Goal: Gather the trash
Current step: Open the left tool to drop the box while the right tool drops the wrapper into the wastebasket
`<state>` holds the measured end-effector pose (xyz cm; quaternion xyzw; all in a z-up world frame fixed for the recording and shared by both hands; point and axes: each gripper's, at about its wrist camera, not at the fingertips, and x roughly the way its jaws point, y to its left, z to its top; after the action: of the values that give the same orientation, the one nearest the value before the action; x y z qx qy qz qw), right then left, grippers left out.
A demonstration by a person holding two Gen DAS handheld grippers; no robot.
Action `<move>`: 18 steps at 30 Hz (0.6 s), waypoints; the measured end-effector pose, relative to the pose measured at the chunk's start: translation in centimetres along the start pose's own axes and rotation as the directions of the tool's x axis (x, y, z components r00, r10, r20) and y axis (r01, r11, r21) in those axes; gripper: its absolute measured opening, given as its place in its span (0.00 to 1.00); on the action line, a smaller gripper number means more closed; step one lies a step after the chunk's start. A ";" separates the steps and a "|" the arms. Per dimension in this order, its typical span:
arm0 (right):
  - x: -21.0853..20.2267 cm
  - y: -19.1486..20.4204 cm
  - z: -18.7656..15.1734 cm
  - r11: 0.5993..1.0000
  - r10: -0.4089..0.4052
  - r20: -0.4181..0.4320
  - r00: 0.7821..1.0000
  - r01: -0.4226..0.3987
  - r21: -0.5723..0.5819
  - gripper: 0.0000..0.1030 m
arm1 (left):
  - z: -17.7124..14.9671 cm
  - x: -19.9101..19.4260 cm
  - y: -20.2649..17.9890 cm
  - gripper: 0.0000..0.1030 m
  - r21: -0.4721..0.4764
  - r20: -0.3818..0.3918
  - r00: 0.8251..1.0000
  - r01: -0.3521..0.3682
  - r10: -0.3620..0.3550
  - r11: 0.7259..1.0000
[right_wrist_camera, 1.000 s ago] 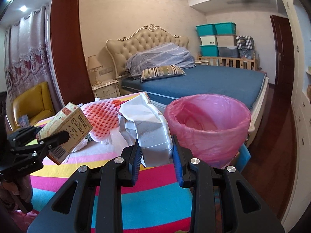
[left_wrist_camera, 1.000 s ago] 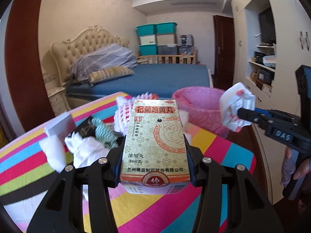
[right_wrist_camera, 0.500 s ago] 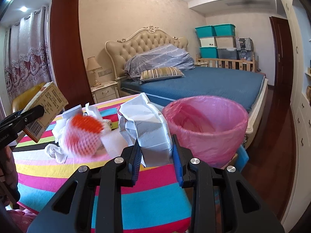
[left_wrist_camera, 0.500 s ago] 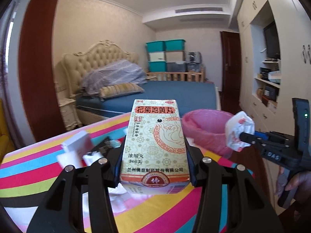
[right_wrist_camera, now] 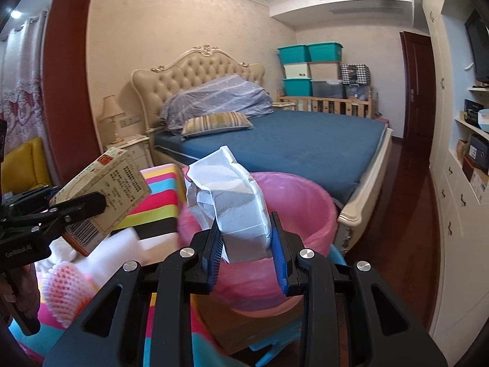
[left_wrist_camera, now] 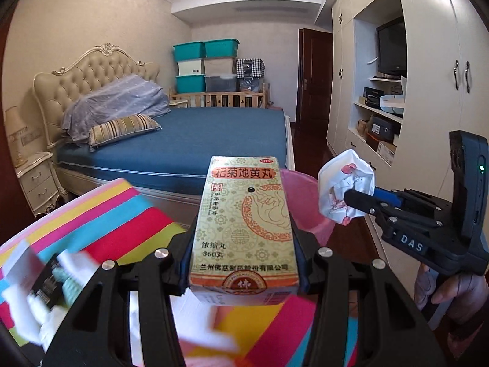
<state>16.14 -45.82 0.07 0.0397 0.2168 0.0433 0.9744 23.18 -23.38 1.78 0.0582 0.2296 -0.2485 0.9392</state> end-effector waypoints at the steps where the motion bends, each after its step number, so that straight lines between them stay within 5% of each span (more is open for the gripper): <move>1: 0.6 -0.6 0.2 1.000 -0.006 -0.006 1.000 0.006 0.007 0.29 | 0.2 0.7 -0.2 0.48 -0.002 -0.006 1.000 0.003 -0.003 1.000; 13: 7.1 -4.8 1.6 0.999 -0.013 -0.058 0.998 0.016 0.049 0.30 | 3.9 9.7 -1.1 0.52 0.005 -0.104 0.994 0.027 -0.026 1.000; 14: 7.5 -5.0 1.6 0.999 -0.015 -0.064 0.998 0.018 0.048 0.35 | 4.1 10.2 -1.1 0.62 0.007 -0.108 0.994 0.028 -0.027 1.000; 17: 7.8 -5.4 1.3 0.998 -0.027 -0.057 0.998 0.030 0.058 0.67 | 4.6 10.4 -0.5 0.80 0.010 -0.082 0.996 -0.020 0.021 1.000; 18: 7.6 -5.6 1.4 0.998 -0.024 -0.048 0.999 0.027 0.065 0.68 | 4.7 10.3 -0.4 0.82 0.006 -0.079 0.997 -0.023 0.024 1.000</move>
<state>23.95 -50.64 -2.41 0.0680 0.2416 0.0247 0.9677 32.80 -29.25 1.23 0.0729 0.2654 -0.2354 0.9321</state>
